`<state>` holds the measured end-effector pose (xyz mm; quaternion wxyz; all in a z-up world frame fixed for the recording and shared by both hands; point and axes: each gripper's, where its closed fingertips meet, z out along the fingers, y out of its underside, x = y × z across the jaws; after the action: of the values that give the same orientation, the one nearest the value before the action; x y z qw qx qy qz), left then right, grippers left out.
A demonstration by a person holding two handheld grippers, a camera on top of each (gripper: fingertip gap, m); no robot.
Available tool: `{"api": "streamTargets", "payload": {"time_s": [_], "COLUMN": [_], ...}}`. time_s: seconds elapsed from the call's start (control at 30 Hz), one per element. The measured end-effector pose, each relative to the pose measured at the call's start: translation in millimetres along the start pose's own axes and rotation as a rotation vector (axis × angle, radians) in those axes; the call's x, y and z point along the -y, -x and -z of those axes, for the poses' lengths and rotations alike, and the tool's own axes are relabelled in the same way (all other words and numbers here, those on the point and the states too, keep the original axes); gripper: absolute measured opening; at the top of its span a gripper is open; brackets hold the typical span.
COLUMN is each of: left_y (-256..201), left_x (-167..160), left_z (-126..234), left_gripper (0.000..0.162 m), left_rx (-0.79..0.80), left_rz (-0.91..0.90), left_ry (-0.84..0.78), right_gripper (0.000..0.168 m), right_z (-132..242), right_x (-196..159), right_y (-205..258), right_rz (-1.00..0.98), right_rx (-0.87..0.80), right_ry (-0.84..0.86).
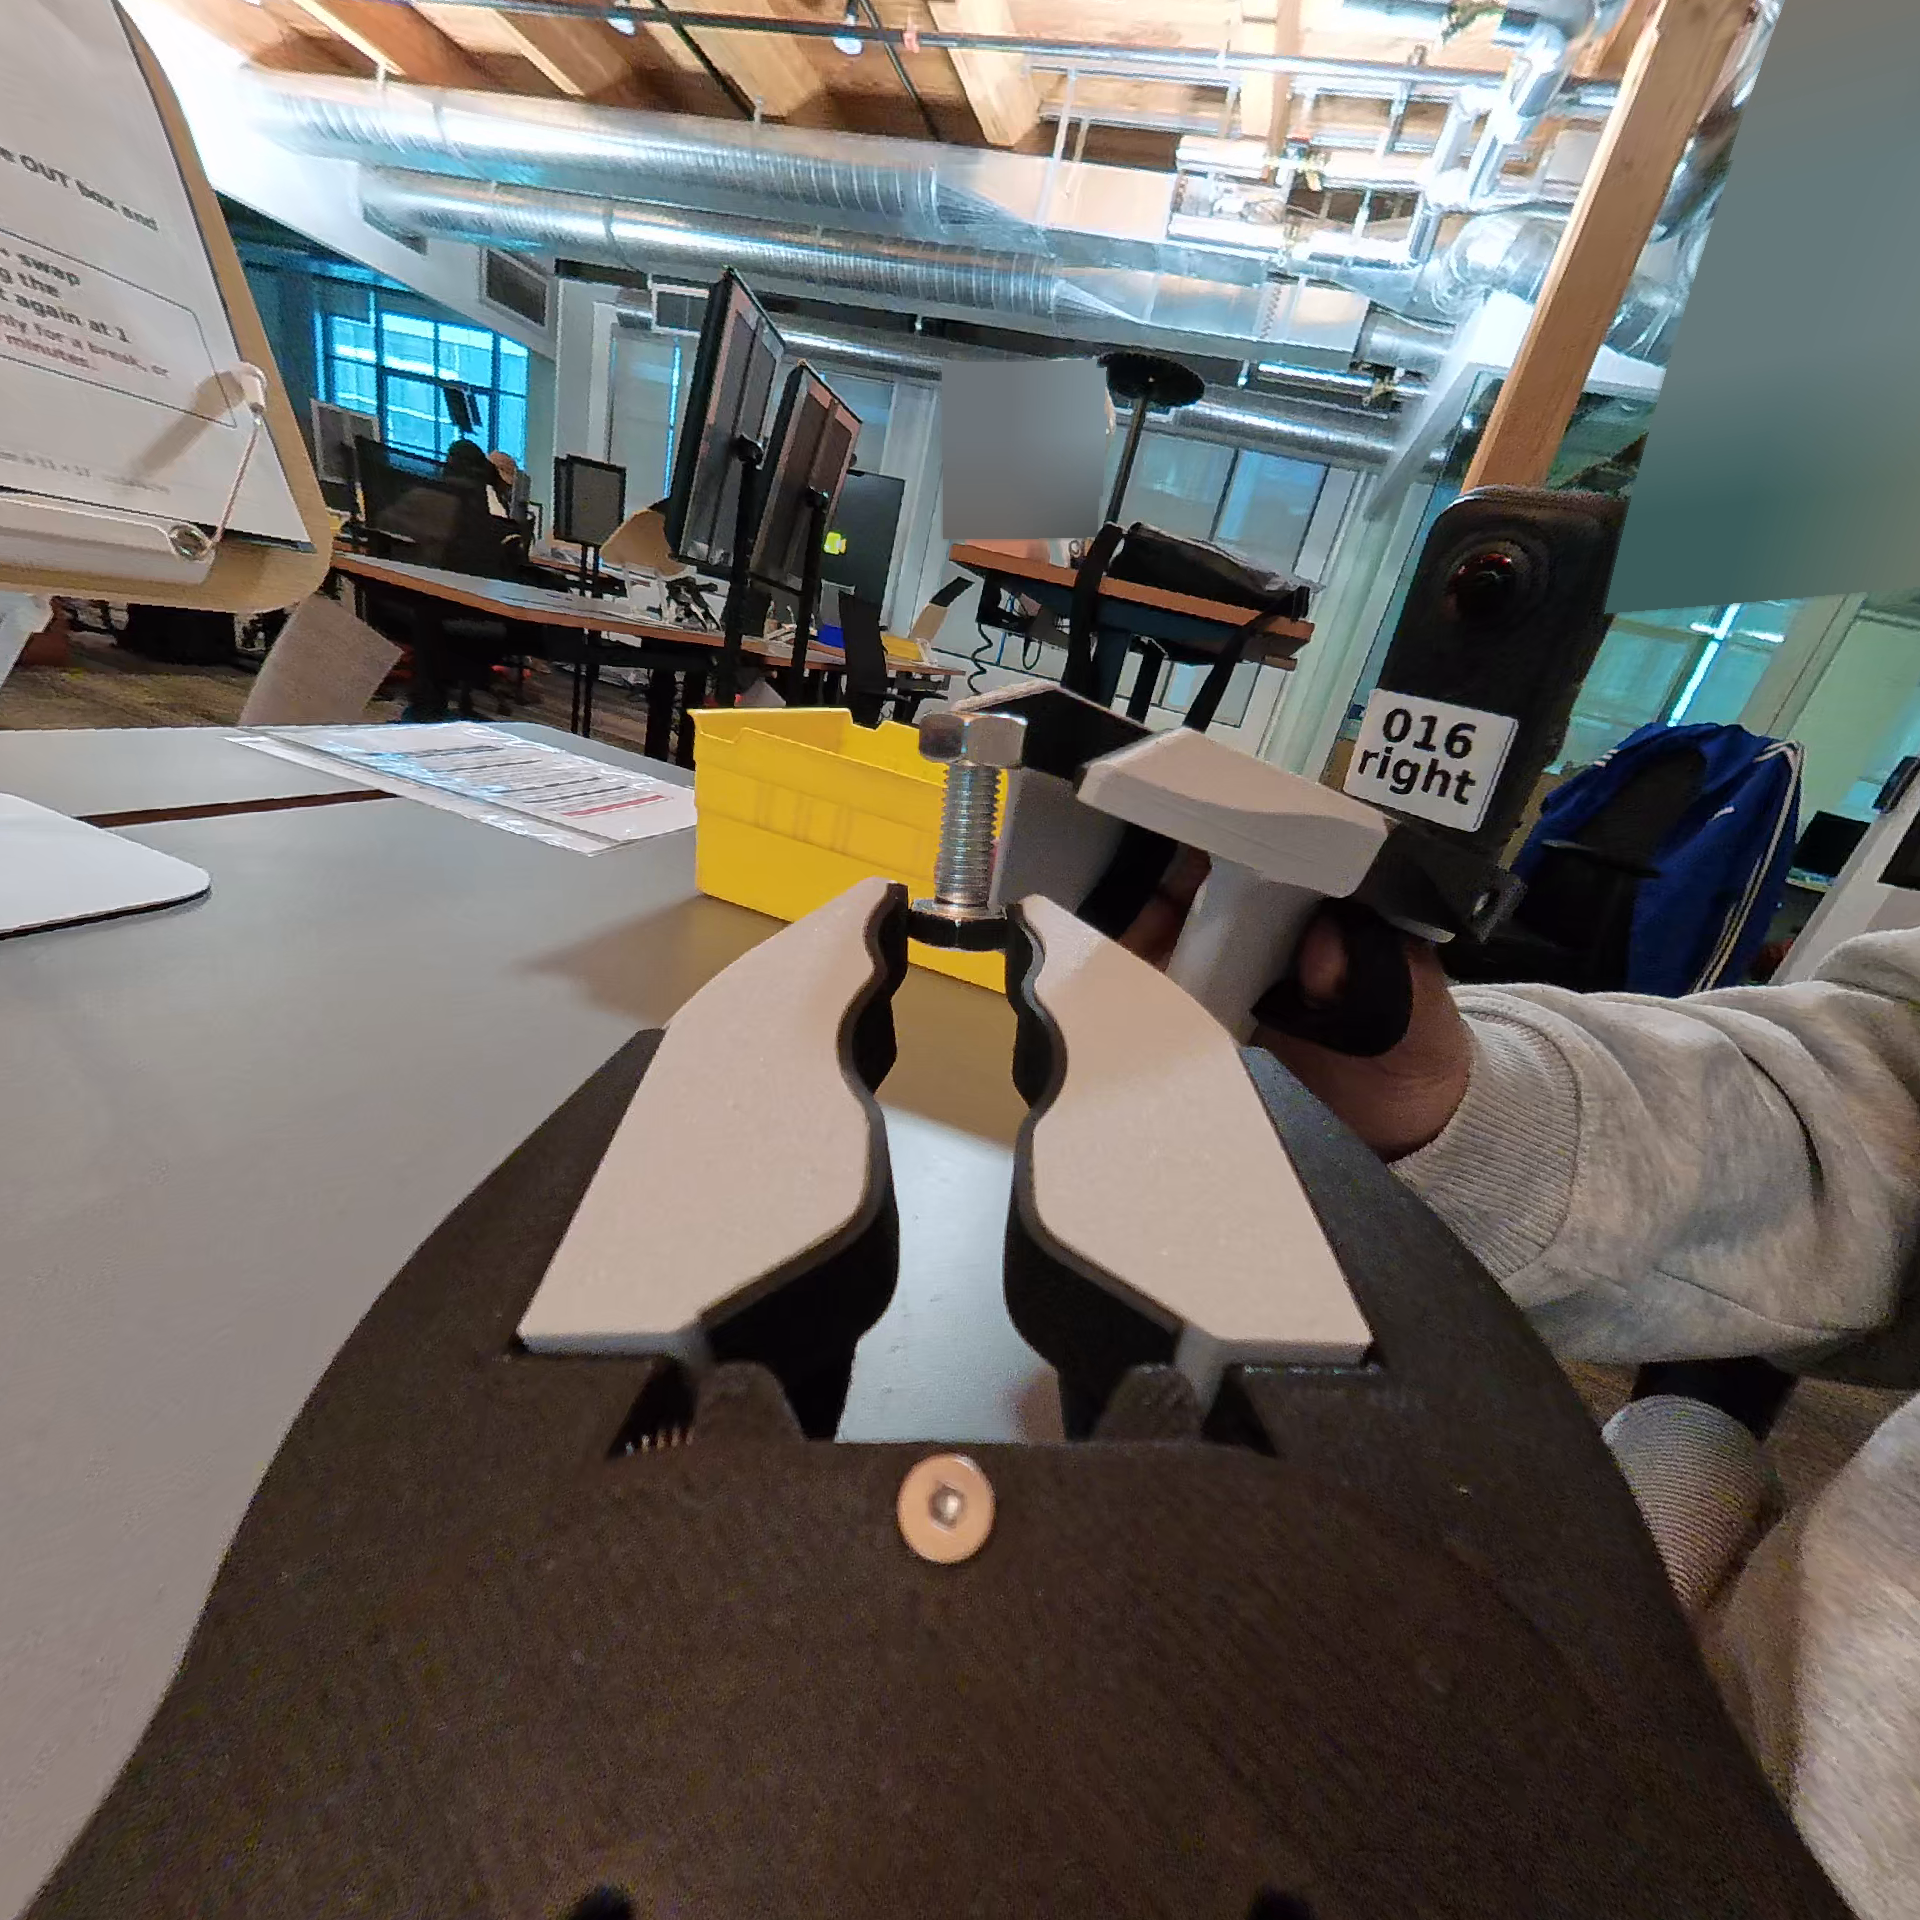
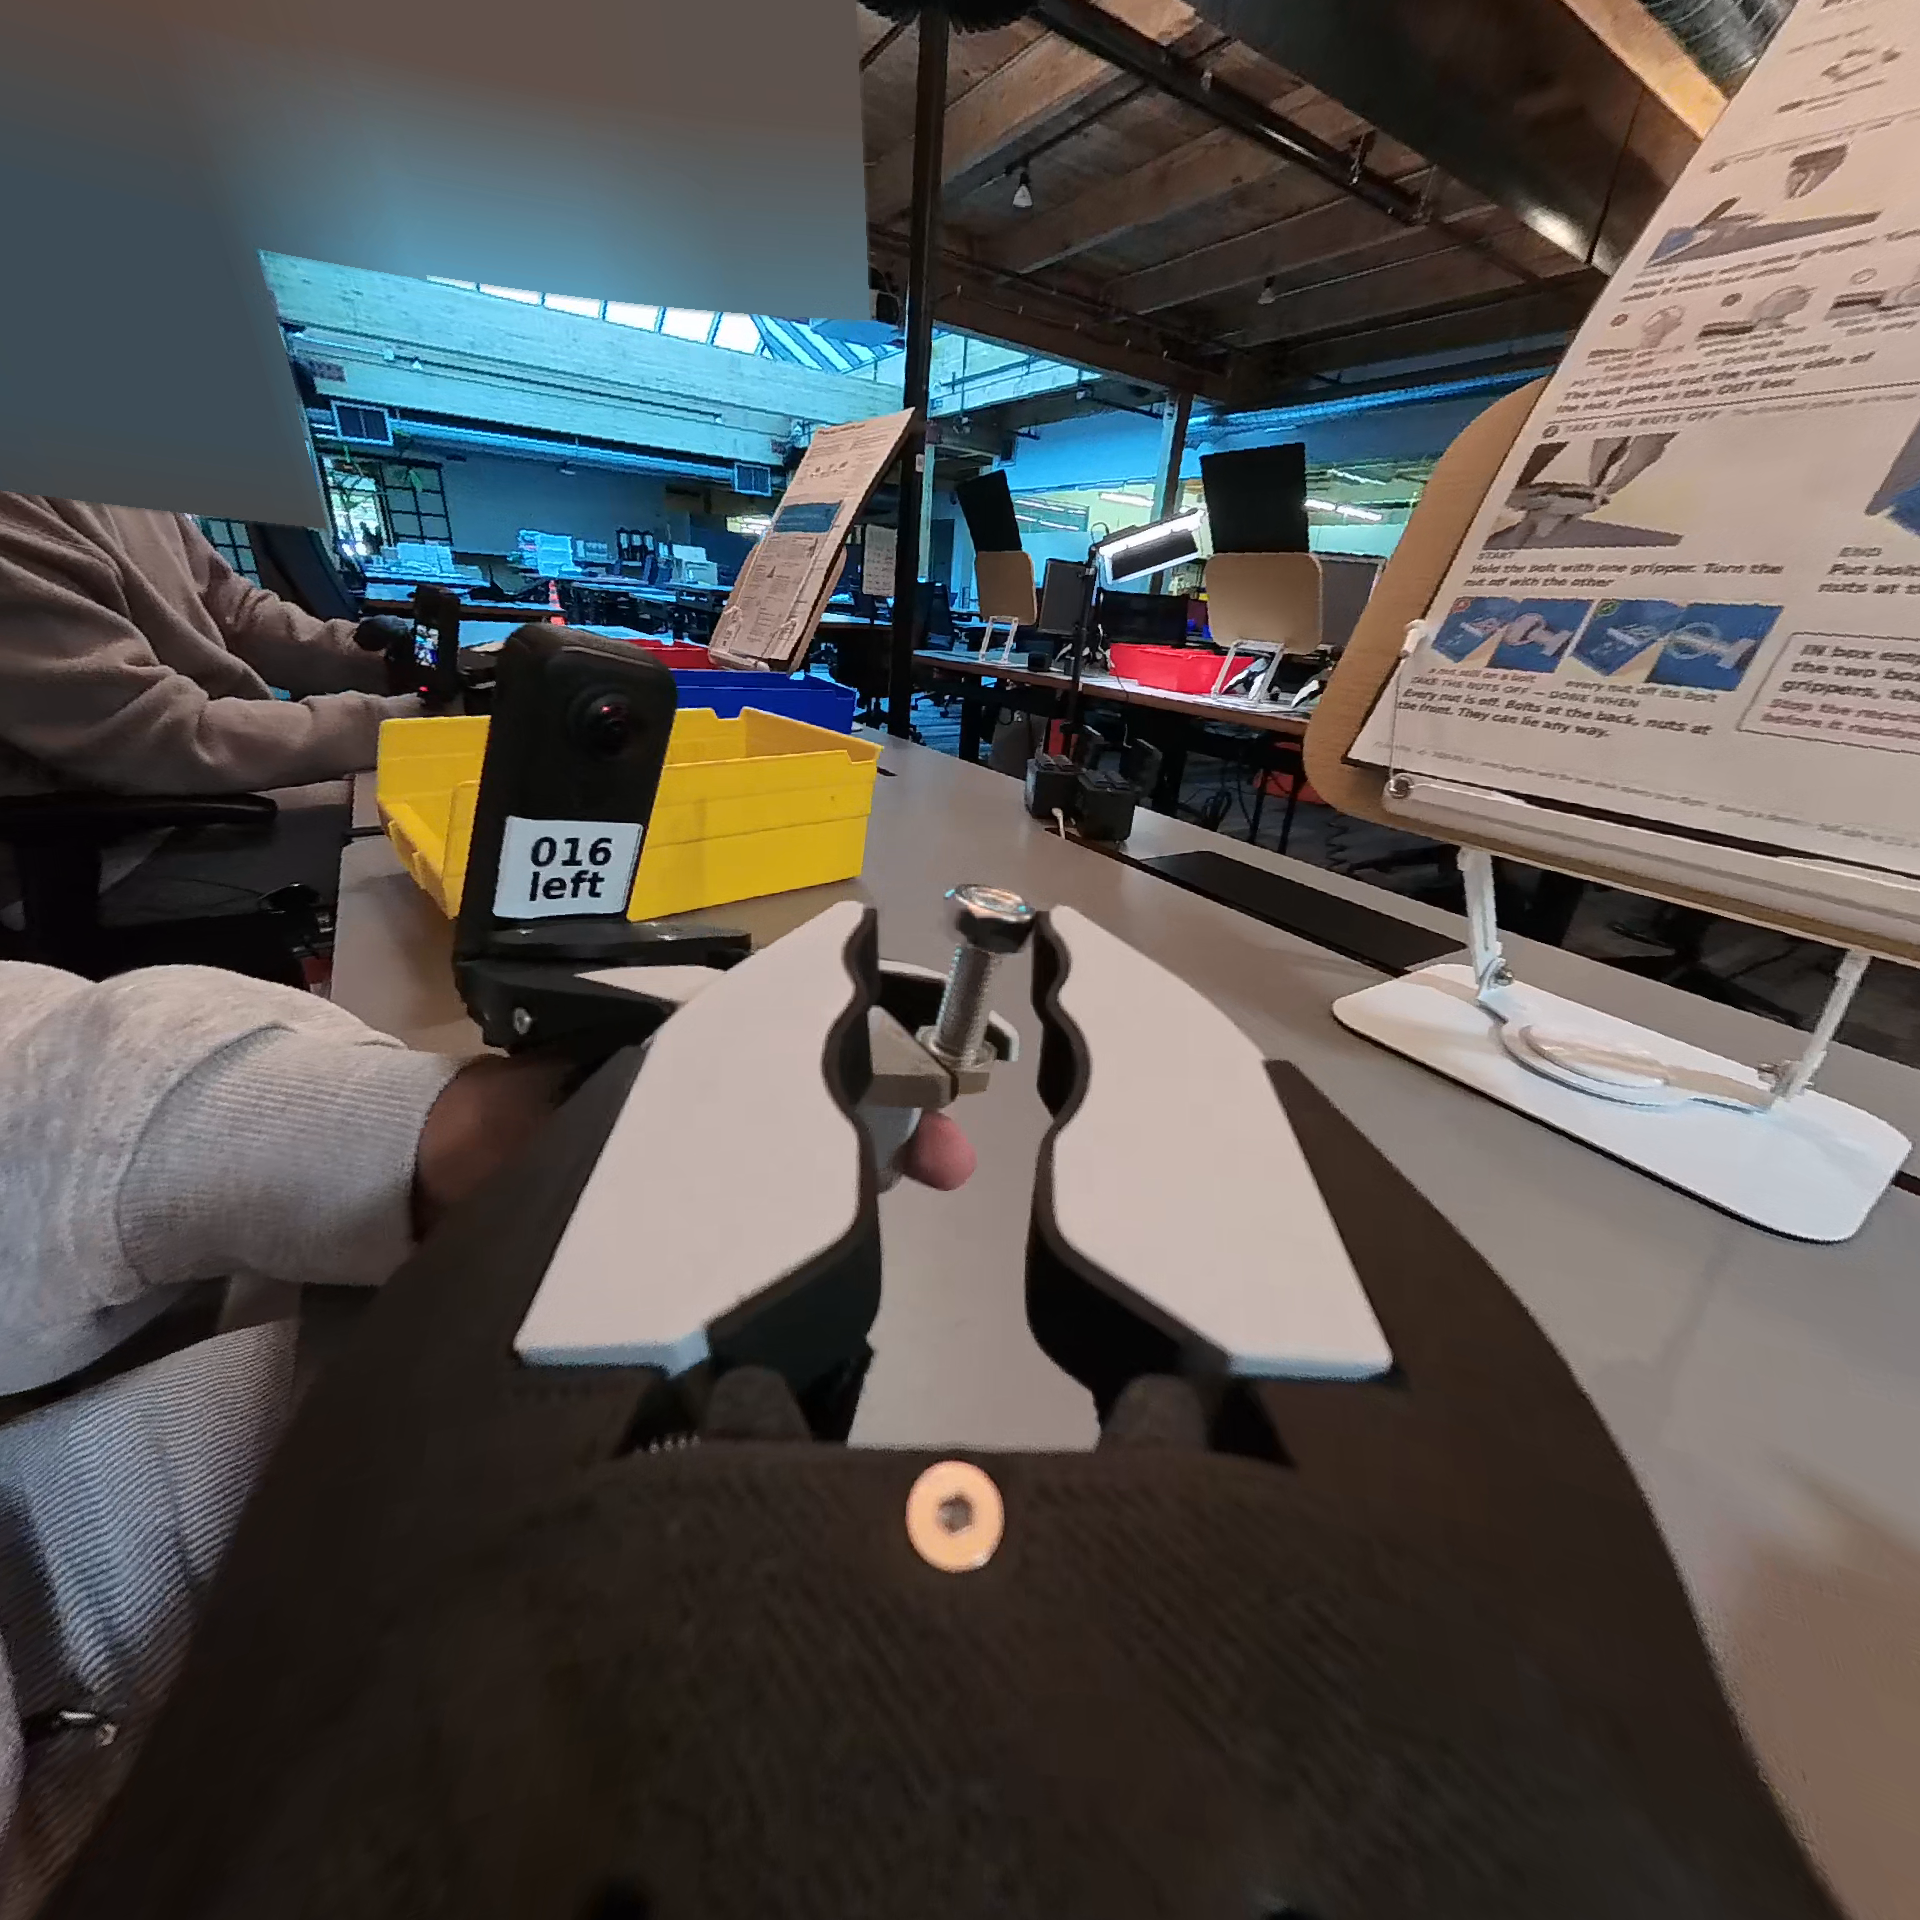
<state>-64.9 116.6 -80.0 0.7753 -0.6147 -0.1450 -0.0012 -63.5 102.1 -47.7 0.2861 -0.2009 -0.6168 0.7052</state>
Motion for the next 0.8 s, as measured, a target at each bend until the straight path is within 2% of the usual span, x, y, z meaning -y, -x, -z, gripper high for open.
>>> {"api": "streamTargets", "payload": {"time_s": [0.1, 0.17, 0.4, 0.63, 0.8], "left_y": [2, 3, -1, 2, -2], "left_x": [2, 1, 0, 3, 2], "left_z": [1, 1, 0, 1, 0], "left_gripper": [0.019, 0.019, 0.019, 0.019, 0.019], "left_rx": [0.01, 0.012, -0.004, 0.015, -0.003], "left_rz": [0.008, 0.004, 0.001, 0.005, 0.006], "left_ry": [-0.008, -0.006, 0.0, -0.012, -0.011], "right_gripper": [0.017, 0.016, 0.038, 0.025, 0.04], "right_z": [3, 4, 0, 2, 0], "right_x": [4, 6, 2, 8, 4], "right_y": [2, 0, -3, 6, 0], "right_rz": [-0.008, -0.015, 0.012, 0.077, 0.048], "right_rx": [0.018, 0.011, -0.022, -0.004, -0.026], "right_ry": [-0.012, -0.018, -0.017, -0.028, -0.017]}}
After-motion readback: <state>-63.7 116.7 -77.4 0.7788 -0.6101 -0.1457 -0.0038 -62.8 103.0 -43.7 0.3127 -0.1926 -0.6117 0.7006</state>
